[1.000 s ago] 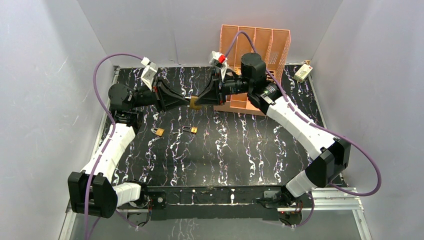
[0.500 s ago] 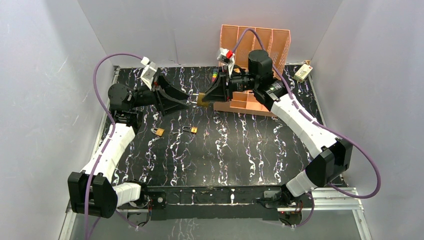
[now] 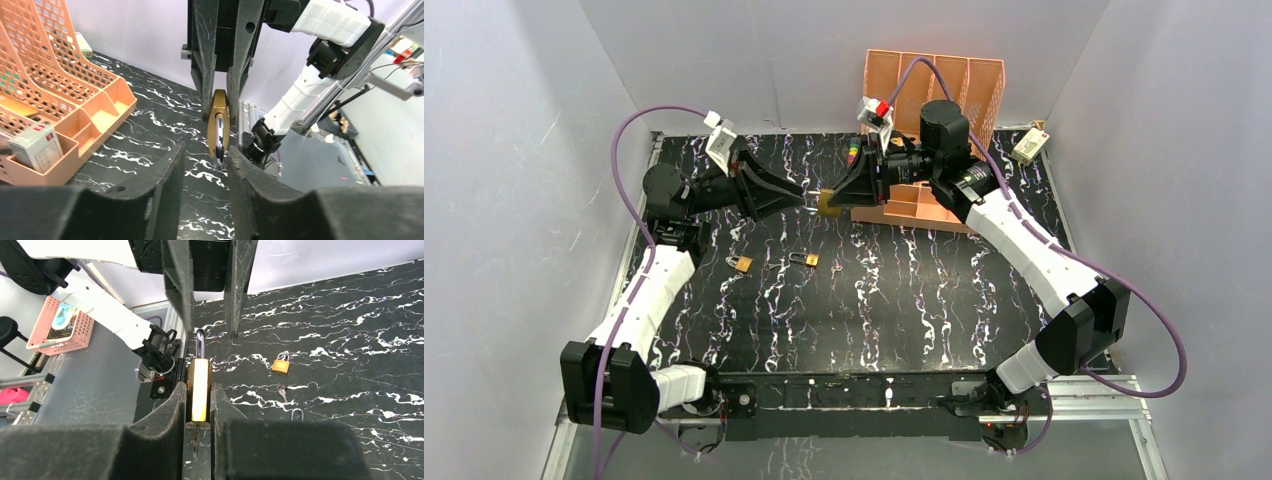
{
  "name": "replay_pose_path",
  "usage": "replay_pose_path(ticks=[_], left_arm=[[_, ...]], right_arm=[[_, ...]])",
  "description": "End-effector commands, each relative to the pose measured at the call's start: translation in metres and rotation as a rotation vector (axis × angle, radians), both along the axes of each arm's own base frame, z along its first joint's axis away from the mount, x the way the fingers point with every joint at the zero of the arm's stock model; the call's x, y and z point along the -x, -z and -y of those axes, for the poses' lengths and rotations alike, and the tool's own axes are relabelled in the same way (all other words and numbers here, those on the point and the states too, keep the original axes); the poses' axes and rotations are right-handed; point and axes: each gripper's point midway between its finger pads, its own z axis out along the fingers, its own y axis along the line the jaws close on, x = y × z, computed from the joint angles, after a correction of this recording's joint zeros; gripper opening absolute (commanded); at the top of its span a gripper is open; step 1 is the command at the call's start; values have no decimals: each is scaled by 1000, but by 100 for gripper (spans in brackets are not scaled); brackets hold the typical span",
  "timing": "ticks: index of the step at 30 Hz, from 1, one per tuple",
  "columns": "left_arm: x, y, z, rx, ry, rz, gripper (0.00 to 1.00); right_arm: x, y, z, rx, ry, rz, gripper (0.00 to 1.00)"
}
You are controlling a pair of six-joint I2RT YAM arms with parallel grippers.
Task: Lock with the key
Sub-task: Lock the lock.
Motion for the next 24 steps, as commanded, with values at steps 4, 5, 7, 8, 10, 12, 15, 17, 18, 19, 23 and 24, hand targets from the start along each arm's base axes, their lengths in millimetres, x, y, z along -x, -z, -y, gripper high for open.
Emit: replay_pose_path(ticks=[4, 5, 7, 8, 10, 12, 15, 17, 18, 19, 23, 24], left_arm=[[6, -18, -1, -1, 14, 90, 15], [7, -17, 0, -4, 21, 91, 15], [9, -16, 0, -8, 32, 90, 20], [11, -15, 1, -11, 40, 90, 25], [13, -13, 3, -16, 55, 87, 30], [13, -11, 3, -17, 58, 86, 37], [12, -10, 3, -15, 48, 92, 45], [12, -10, 3, -15, 43, 101, 41], [11, -9, 3, -16, 43, 102, 32], [11, -9, 3, -16, 43, 106, 16], [9, -8, 3, -20, 43, 111, 0], [10, -8, 3, -20, 40, 120, 0]], right_arm=[[10, -34, 3, -89, -34, 110, 0], [10, -33, 2, -89, -34, 109, 0], [9, -33, 1, -89, -38, 106, 0], [8, -32, 1, -89, -37, 104, 0], [8, -31, 0, -88, -40, 100, 0], [7, -31, 0, -87, -39, 97, 0], [7, -31, 0, -87, -39, 97, 0], [6, -29, -1, -85, -39, 94, 0], [6, -29, -1, -84, -40, 96, 0], [5, -28, -1, -82, -39, 94, 0], [5, -25, -1, -77, -39, 92, 0], [4, -24, -2, -75, -41, 91, 0]])
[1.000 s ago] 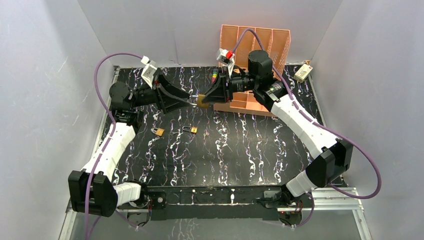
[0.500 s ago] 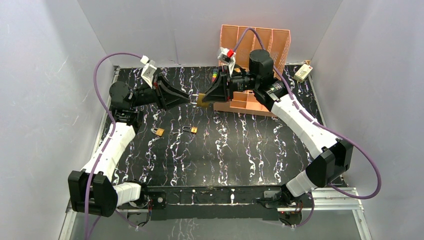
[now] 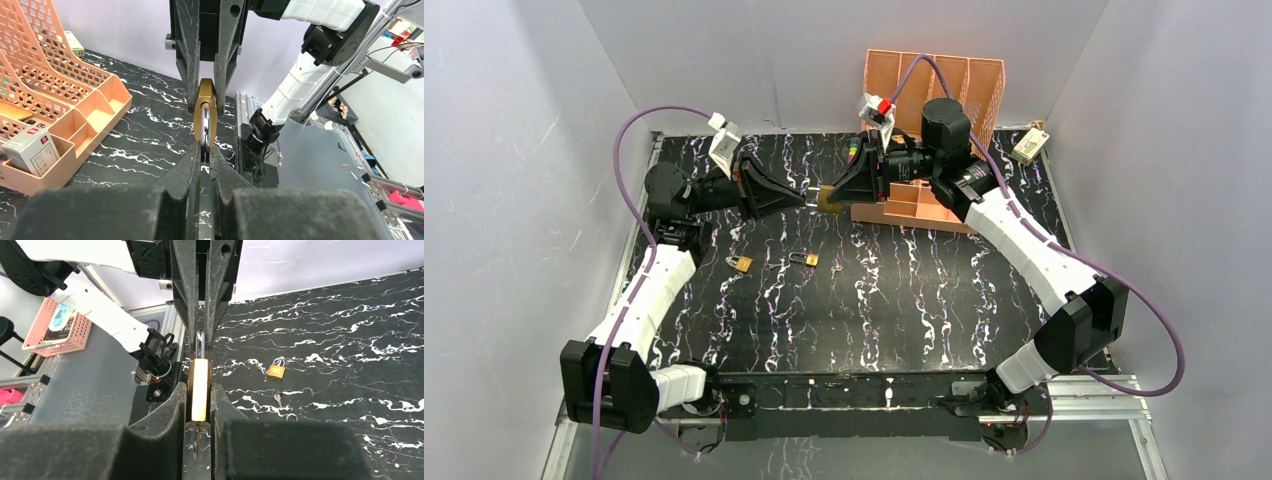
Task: Lock with the key
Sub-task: Lock the lock.
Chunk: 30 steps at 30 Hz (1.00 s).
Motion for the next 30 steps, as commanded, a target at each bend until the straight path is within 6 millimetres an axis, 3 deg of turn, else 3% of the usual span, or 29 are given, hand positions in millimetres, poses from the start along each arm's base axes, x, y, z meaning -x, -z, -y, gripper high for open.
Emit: replay_pose_path(ticks=[1, 5, 6, 8, 9, 15, 20, 30], left_arm=[[3, -10, -1, 2, -2, 85, 0], [5, -10, -1, -1, 4, 95, 0], [5, -10, -1, 0, 4, 96, 0], [4, -11, -1, 4, -3, 95, 0], [2, -12, -1, 10, -11, 95, 0], [-7, -15, -1, 47, -59, 90, 0], [-12, -16, -1, 67, -75, 87, 0], [-15, -24, 0, 97, -84, 97, 0]], right_arm=[[6, -18, -1, -51, -34, 76, 0], [3, -14, -2, -42, -26, 71, 0], [1, -14, -2, -42, -17, 75, 8], [-1, -10, -1, -28, -2, 64, 39], [-2, -9, -1, -26, 5, 67, 47], [-12, -18, 15, -60, 85, 115, 68], [-15, -18, 25, -65, 106, 108, 71], [-13, 0, 21, -71, 61, 58, 77]])
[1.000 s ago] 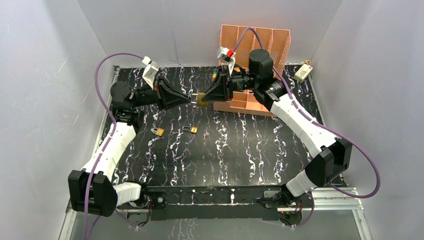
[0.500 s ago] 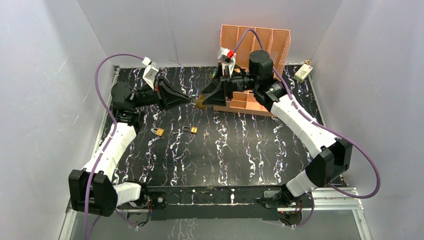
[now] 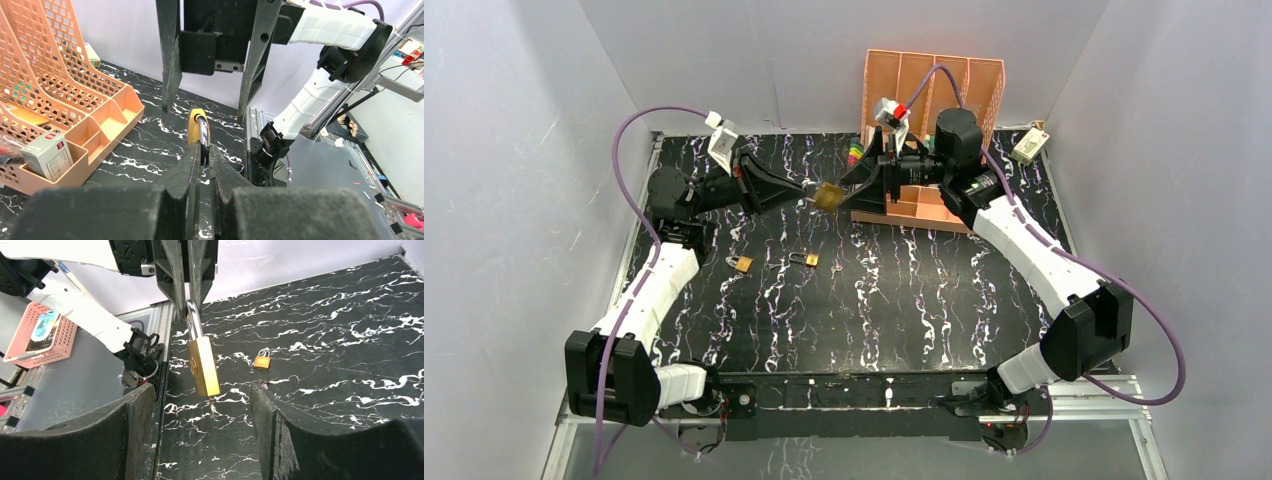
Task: Lock with the key
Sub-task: Lock the lock.
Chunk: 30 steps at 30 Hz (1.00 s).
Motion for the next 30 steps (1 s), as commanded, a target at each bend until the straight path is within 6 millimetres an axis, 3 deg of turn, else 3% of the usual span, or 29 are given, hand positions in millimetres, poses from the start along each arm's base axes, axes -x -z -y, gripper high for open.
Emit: replay_pose_path(ticks=[1, 11, 24, 28, 30], left_arm=[[2, -25, -1, 50, -23, 99, 0], [4, -27, -1, 57, -18, 104, 0], [6, -29, -2, 69, -16, 107, 0], [7, -30, -2, 74, -22, 106, 0], [6, -29, -2, 76, -27, 104, 0]], right_arm=[[9, -15, 0, -62, -42, 57, 78], [17, -22, -3, -106, -114, 76, 79], [18, -18, -12, -96, -154, 43, 67], [18, -18, -16, -95, -162, 40, 52], [19, -19, -17, -94, -168, 41, 28]])
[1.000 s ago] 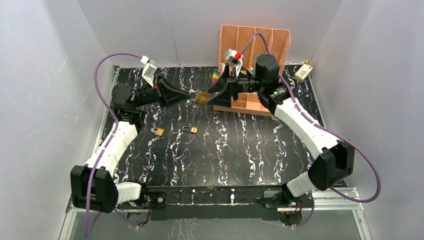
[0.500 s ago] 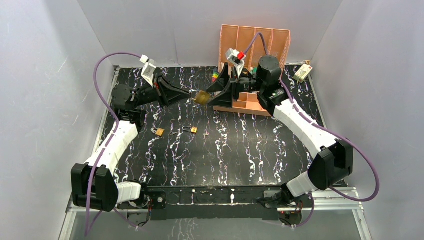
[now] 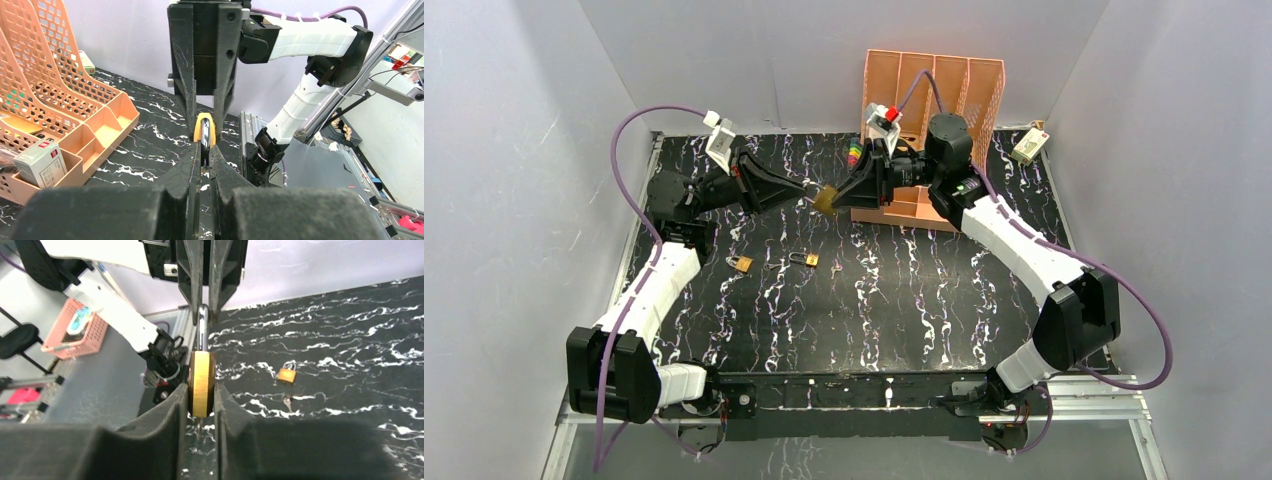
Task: Lock with the key
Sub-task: Lock the lock.
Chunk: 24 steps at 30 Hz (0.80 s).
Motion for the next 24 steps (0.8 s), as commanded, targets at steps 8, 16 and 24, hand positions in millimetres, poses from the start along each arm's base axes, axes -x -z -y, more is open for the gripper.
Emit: replay_pose_path(ticks=[8, 16, 24], left_arm=[[4, -24, -3, 53, -43, 90, 11], [8, -26, -3, 46, -25, 91, 45], [10, -25, -3, 44, -23, 93, 47]], right_arm=[[8, -29, 1, -28, -30, 88, 0], [9, -33, 2, -17, -19, 97, 0], [-2, -34, -1, 30, 22, 79, 0]])
